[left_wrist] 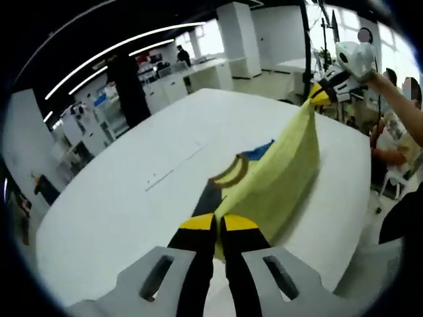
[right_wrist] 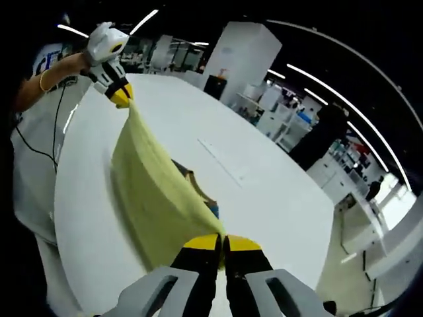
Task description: Fold the garment on the visible template until the final outline fits inside the template.
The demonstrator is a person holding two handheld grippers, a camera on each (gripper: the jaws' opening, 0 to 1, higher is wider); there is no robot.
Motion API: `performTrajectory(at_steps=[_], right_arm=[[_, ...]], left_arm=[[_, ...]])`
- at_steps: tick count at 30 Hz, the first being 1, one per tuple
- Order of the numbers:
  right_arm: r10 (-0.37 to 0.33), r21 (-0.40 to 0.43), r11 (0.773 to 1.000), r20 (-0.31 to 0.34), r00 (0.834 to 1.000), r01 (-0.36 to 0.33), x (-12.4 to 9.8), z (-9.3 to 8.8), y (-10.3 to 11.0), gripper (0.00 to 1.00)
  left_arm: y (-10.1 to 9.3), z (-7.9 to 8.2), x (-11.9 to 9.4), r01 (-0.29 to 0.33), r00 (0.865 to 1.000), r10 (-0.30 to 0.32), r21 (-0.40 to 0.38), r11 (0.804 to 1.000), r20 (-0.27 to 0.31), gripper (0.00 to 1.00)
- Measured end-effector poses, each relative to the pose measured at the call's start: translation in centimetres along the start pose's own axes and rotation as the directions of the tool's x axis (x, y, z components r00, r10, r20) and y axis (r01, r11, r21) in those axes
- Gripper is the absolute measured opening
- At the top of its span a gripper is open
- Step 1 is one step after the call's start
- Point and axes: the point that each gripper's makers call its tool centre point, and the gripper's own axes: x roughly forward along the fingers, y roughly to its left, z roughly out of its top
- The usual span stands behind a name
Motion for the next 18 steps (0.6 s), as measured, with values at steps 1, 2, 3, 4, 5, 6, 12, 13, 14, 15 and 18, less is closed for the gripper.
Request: performTrajectory(at_steps=[1,2,3,4,5,6,12,13,14,15,18], right_arm=[[-0.01,-0.001,1.0,0.009,1.0,0.01,0.2,0.2,-0.3,0.0],[-0.018,0.002,1.0,0.029,0.999,0.018,0.7,0.5,-0.7,0.0],[-0.019,0.01,1.0,0.034,0.999,0.019,1.0,0.5,-1.0,0.0],[-0.029,0.019,0.999,0.034,0.999,0.028,1.4,0.5,-1.4,0.0],[-0.037,0.018,0.999,0.033,0.999,0.037,1.7,0.5,-1.7,0.0],[-0.044,0.017,0.999,0.033,0.998,0.044,2.2,0.5,-1.9,0.0],[-0.07,0.069,0.995,0.025,0.997,0.068,4.9,-0.4,-3.1,0.0],[-0.071,0.083,0.994,0.017,0.997,0.069,5.3,-0.6,-3.2,0.0],[-0.073,0.088,0.994,0.008,0.997,0.072,5.8,-0.9,-3.3,0.0],[-0.08,0.09,0.993,-0.002,0.997,0.079,6.5,-1.2,-3.5,0.0],[-0.07,0.121,0.99,-0.01,0.998,0.071,8.2,-1.8,-3.5,0.0]], left_arm=[[0.3,0.1,0.2,-0.006,1.0,0.006,0.034,0.999,0.002,0.0],[0.5,0.1,0.6,-0.018,1.0,0.018,0.038,0.999,-0.008,0.0],[0.8,0.1,0.8,-0.028,1.0,0.028,0.04,0.999,-0.011,0.0],[1.2,0.2,1.2,-0.035,0.999,0.036,0.037,0.999,-0.009,0.0],[1.3,0.3,1.4,-0.037,0.999,0.037,0.038,0.999,-0.007,0.0],[1.6,0.6,1.7,-0.042,0.999,0.041,0.037,0.998,0.007,0.0],[2.9,0.5,4.3,-0.061,0.998,0.06,0.015,0.998,0.011,0.0],[3.1,0.4,4.7,-0.061,0.998,0.061,0.015,0.998,0.011,0.0],[3.2,0.2,5.2,-0.059,0.998,0.059,0.01,0.998,0.007,0.0],[3.4,-0.1,5.9,-0.053,0.999,0.054,-0.005,0.999,0.003,0.0],[3.9,-1.2,7.7,-0.031,0.999,0.029,-0.045,0.999,-0.033,0.0]])
